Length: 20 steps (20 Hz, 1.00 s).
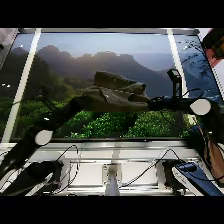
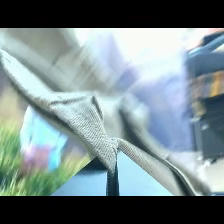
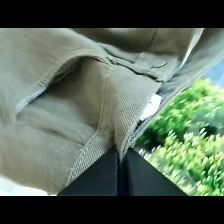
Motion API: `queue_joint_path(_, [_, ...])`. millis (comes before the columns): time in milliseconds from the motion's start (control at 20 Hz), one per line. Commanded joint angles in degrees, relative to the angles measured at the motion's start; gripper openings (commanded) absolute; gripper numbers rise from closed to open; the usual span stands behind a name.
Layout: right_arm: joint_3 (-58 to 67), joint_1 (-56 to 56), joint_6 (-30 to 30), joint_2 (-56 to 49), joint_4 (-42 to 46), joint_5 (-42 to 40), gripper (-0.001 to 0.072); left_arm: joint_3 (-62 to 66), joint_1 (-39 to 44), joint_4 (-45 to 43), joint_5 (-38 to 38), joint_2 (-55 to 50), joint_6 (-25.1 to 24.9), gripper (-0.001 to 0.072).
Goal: Fold the clothes and pants, and hang the long-sleeved shirts on hangers.
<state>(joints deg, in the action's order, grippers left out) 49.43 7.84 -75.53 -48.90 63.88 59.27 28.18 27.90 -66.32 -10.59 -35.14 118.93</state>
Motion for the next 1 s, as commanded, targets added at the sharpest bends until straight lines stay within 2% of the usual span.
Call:
queue_joint_path(0, [11.1, 0.0, -1.6, 0.9, 1.7, 13.9, 0.0023, 6.0, -2.7, -8.8, -12.2, 9.6, -0.1, 0.0028])
queue_joint_path(200, [22.6, 0.0, -1.7, 3.3, -8.3, 24.2, 0.0022, 17.8, -2.6, -9.3, -23.7, 14.8, 0.0, 0.0028])
queue_joint_path(350, [26.0, 0.1, -5.6, 8.2, -16.0, 31.6, 0.0022, 22.3, -2.6, -2.0, -28.7, 18.0, 0.2, 0.0028])
queue_joint_path(500, [26.3, 0.1, -10.7, 14.2, -18.9, 36.3, 0.0022, 22.4, -2.6, 6.8, -32.8, 21.0, 0.2, 0.0028])
queue_joint_path(600, [26.1, 0.1, -12.5, 16.0, -17.7, 34.6, 0.0021, 21.7, -2.7, 6.1, -36.4, 20.3, 2.0, 0.0028])
queue_joint_path(700, [23.9, 0.1, -12.4, 15.2, -15.1, 29.7, 0.0021, 19.2, -2.7, 4.2, -36.3, 16.8, 3.0, 0.0029])
queue_joint_path(850, [14.7, 0.1, -9.7, 10.4, -13.5, 22.3, 0.0021, 14.7, -2.6, 3.4, -31.3, 6.5, 1.8, 0.0030])
queue_joint_path(950, [7.7, 0.0, -8.3, 4.8, -11.3, 15.8, 0.0021, 13.4, -2.6, 3.4, -23.8, -3.0, 1.4, 0.0029])
